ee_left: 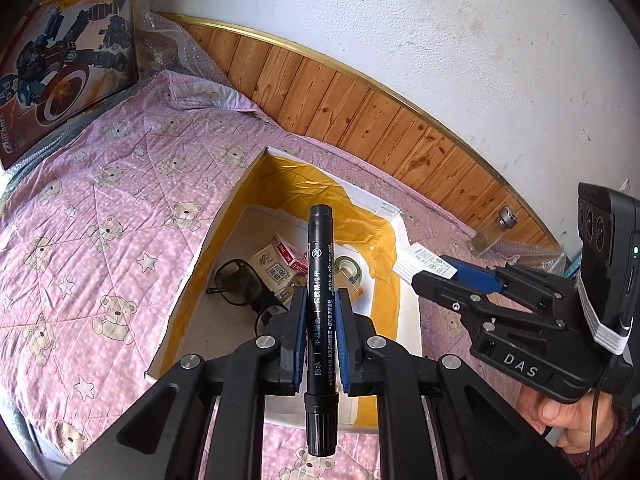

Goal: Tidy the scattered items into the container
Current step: 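Carry the marker and charger over the white box with both tools, then lower the marker and charger into the box and open both tools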

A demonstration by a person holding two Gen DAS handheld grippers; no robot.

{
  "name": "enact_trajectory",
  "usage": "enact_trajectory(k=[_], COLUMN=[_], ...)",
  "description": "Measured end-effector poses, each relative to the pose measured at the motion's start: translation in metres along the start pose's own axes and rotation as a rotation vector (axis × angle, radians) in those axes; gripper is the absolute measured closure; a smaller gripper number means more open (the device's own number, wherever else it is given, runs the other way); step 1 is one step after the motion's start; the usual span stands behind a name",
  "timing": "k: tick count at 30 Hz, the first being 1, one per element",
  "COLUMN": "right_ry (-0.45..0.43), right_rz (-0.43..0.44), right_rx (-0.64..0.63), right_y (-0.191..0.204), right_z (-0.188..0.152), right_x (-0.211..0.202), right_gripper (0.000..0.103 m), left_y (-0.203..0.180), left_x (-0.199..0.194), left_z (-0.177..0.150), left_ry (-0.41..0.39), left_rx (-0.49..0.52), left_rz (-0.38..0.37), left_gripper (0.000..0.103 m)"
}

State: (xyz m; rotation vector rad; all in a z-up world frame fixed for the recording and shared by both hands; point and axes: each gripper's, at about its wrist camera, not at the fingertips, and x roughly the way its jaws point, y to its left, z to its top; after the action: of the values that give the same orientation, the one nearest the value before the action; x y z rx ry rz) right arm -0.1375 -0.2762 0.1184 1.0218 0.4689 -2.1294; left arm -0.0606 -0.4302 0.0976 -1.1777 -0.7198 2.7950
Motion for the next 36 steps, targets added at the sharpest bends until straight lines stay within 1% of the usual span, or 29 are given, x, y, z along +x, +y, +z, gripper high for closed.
enact_trajectory(k=[7,13,17,23,30,34,35,36], right_ry=[0.028,0.059,0.079,0.108,0.143,0.155,0.147,0.142], right_rz=[-0.011,-0.013,-0.012,-0.013,-0.025,-0.043,-0.057,-0.068], right_rx=[-0.006,0.005,0.007,0.003,-0.004,-0.021,-0.025,-0.03], right_y=[-0.014,-0.028,-0.035,-0.041,-0.048,-0.051,-0.051,-0.052], right_z=[0.012,0.02,0.025,0.031,0.037,0.039,0.039,0.039], right_x=[0.023,0.044,0.058,0.079,0.102,0.114,0.115,0.115], right_gripper=[0.071,0.071,0.071,0.071,0.071,0.07,0.064,0.052], left_y=[0.004,0.013,0.016,0.02,0.02,0.022,0.023,0.024], left_x=[0.023,0.039,0.048,0.057,0.066,0.075,0.078,0.081], left_z=[-0.001,-0.002,-0.005,-0.003,0.001,0.004,0.005,0.005], left_ry=[0.061,0.102,0.126,0.139,0.159,0.172,0.183,0.194], left_rx=[0.011,0.015,0.019,0.018,0.052,0.055,0.052,0.048], left_rz=[0.027,0.057,0.063,0.078,0.114,0.124,0.122,0.116], left_gripper=[0.089,0.089,0.089,0.089,0.089,0.089,0.089,0.088])
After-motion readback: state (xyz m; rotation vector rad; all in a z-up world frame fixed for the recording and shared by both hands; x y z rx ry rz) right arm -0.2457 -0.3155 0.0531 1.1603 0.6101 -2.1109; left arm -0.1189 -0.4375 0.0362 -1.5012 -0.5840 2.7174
